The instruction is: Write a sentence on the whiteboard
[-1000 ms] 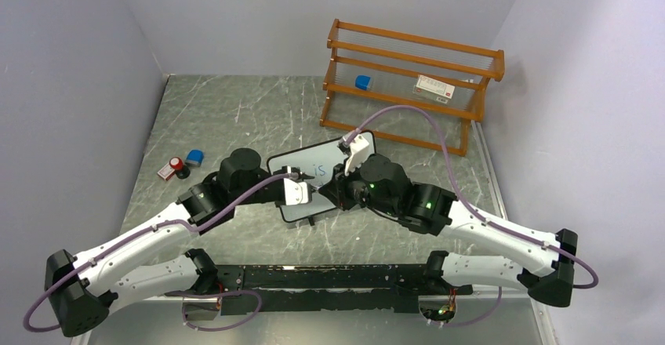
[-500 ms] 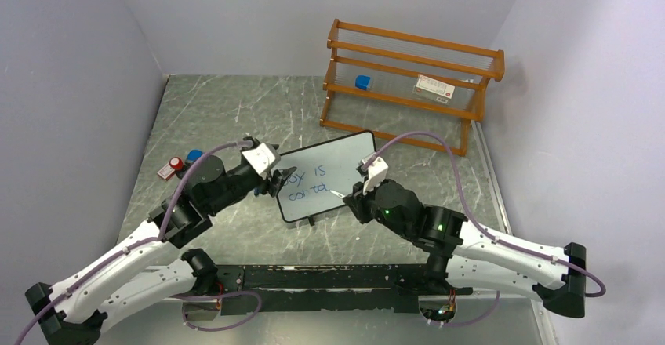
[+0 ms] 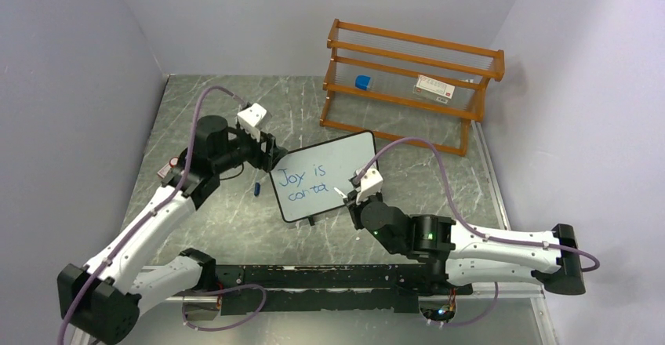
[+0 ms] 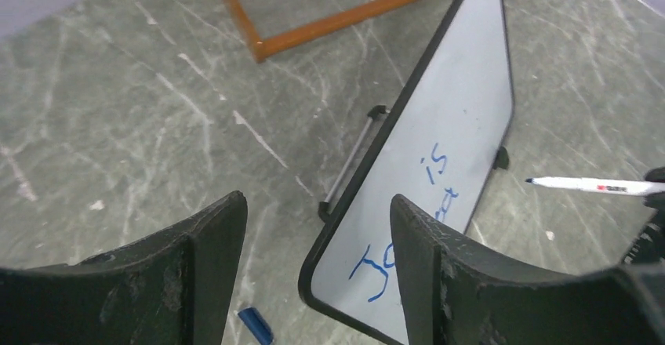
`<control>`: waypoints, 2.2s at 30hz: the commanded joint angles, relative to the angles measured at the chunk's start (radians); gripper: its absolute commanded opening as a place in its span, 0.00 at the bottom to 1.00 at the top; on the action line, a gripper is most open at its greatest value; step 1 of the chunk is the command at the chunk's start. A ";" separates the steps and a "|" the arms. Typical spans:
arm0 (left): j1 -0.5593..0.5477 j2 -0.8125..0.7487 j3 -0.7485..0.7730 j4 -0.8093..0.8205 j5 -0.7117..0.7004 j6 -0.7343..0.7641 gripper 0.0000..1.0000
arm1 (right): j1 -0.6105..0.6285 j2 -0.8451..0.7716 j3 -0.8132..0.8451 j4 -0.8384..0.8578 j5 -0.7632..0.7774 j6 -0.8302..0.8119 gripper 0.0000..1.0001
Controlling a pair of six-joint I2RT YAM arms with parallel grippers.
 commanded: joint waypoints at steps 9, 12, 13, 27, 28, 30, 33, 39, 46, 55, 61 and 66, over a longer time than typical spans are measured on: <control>0.074 0.317 0.229 -0.132 0.480 0.100 0.62 | 0.033 0.041 0.005 0.003 0.125 0.056 0.00; 0.074 0.393 0.269 -0.180 0.501 0.128 0.58 | 0.038 0.056 0.003 0.017 0.141 0.049 0.00; 0.074 0.412 0.279 -0.188 0.519 0.129 0.56 | 0.041 0.058 0.000 0.025 0.145 0.046 0.00; 0.068 0.508 0.273 -0.199 0.646 0.147 0.39 | 0.080 0.106 -0.025 0.074 0.234 0.047 0.00; 0.068 0.507 0.269 -0.200 0.643 0.150 0.36 | 0.085 0.107 -0.026 0.074 0.240 0.053 0.00; 0.068 0.500 0.261 -0.201 0.630 0.151 0.26 | 0.095 0.113 -0.033 0.077 0.255 0.056 0.00; 0.068 0.480 0.243 -0.194 0.614 0.153 0.14 | 0.118 0.131 -0.043 0.084 0.295 0.061 0.00; 0.068 0.442 0.205 -0.184 0.569 0.162 0.05 | 0.140 0.169 -0.063 0.121 0.343 0.078 0.00; 0.068 0.438 0.190 -0.185 0.494 0.168 0.05 | 0.141 0.192 -0.097 0.251 0.359 0.029 0.00; 0.068 0.462 0.190 -0.187 0.456 0.152 0.05 | 0.136 0.246 -0.125 0.379 0.343 -0.009 0.00; 0.068 0.464 0.189 -0.188 0.448 0.147 0.05 | 0.127 0.263 -0.127 0.385 0.348 0.008 0.00; 0.068 0.467 0.191 -0.188 0.445 0.146 0.05 | 0.123 0.277 -0.120 0.377 0.340 0.018 0.00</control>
